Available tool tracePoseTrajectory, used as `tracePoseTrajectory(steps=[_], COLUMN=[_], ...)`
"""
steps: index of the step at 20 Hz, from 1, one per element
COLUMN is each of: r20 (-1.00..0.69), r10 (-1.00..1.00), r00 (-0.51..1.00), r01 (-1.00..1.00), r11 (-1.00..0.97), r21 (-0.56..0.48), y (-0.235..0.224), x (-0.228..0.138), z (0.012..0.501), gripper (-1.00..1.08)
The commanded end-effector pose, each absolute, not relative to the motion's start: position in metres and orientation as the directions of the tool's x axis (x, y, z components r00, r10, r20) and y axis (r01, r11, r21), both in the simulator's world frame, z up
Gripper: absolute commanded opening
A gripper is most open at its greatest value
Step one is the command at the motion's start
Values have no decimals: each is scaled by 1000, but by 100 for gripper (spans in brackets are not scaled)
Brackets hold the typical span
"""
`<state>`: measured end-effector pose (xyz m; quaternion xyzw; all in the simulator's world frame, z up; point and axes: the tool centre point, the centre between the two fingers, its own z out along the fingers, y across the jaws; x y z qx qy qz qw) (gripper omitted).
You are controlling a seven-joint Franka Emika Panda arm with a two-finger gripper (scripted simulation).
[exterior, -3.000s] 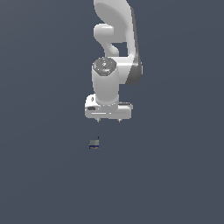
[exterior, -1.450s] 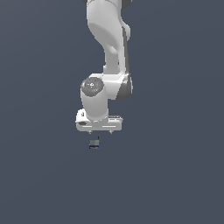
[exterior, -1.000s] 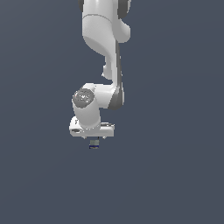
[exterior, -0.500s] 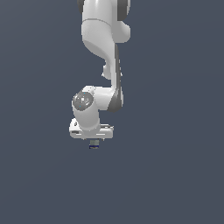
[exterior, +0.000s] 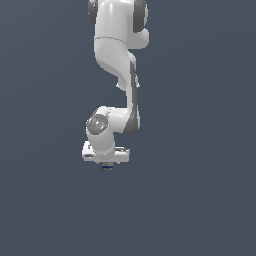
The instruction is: Pick up the object and move it to a goal position.
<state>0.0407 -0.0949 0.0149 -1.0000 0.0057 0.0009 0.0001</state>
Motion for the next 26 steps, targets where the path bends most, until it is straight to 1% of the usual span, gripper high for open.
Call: tracePoseTrajectory(steps=[1,2,3,17,22,26], r20=[0,0,0,0,0,0], r10=[-11,-11,-11,-11,-11,-11], r00=[1000,1000,1000,1000,1000,1000], r01=[-11,-11,-11,-11,-11,-11], r11=[-1000,-1000,-1000,-1000,-1000,-1000], r21=[0,0,0,0,0,0], y=[-95,-95,-95,-95,-96,-98], x=[42,42,42,42,42,43], z=[12,12,12,18,38,67], gripper=[100,100,-100,-100,-100,-100])
